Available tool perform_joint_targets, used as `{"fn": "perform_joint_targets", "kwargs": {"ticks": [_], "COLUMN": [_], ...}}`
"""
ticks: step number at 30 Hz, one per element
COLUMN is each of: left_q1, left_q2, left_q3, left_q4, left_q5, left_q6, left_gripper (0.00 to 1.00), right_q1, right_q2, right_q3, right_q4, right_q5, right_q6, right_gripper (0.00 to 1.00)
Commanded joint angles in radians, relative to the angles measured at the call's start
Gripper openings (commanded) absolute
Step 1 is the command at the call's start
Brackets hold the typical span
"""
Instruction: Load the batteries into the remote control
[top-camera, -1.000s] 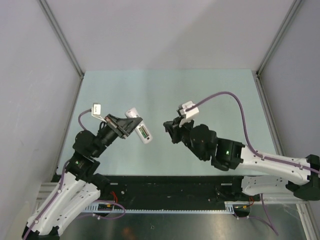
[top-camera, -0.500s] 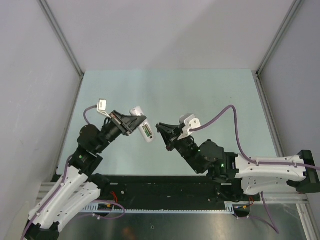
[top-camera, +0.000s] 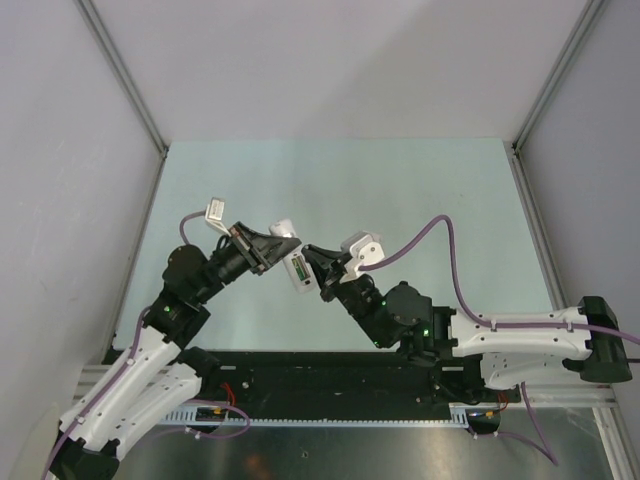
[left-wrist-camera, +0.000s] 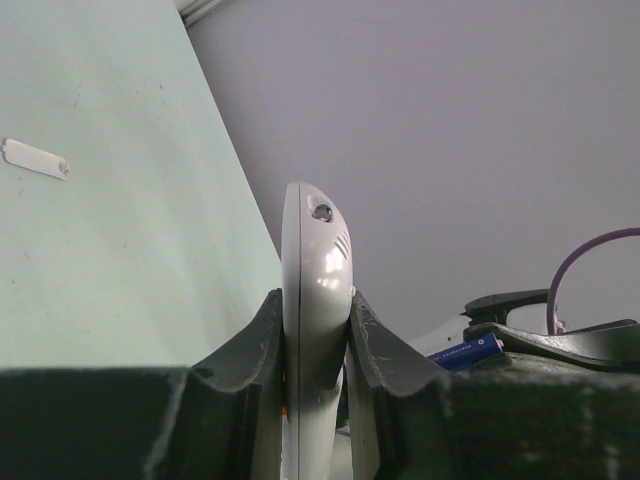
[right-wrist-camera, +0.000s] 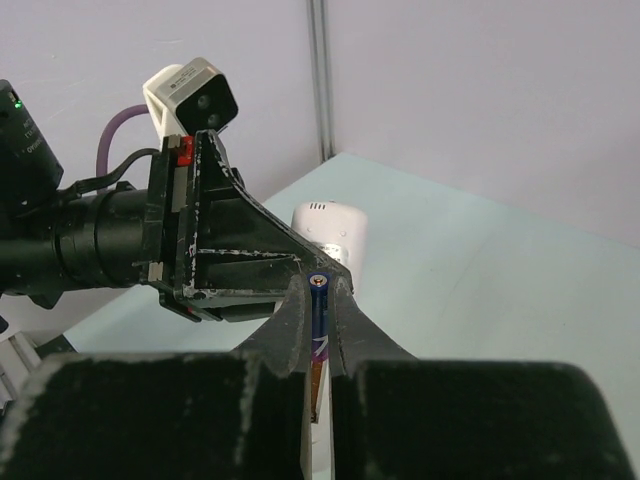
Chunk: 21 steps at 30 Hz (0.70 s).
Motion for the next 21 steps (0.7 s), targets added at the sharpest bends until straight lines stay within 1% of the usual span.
{"fn": "perform_joint_targets", "kwargs": {"ticks": [1, 11, 21], "left_q1": [-0.001, -0.001, -0.002], "left_q2": [-0.008, -0.013, -0.014], "left_q3": [0.028, 0.037, 0.039], "left_q4": [0.063, 0.081, 0.097], "left_q5": [0.042, 0.060, 0.062], "left_q6": [-0.036, -0.055, -0.066], "left_gripper": [0.00, 0.00, 0.00], "right_q1": [0.005, 0.005, 0.007], "right_q2": [0.011, 0.020, 0.005], "right_q3": [0.008, 0.000, -0.029], "right_q4": [0.069, -0.038, -0.086], "right_q5": [0.001, -0.018, -0.028], "right_q6": [-0.018, 0.042, 0.079], "right_gripper": [0.00, 0.00, 0.00]}}
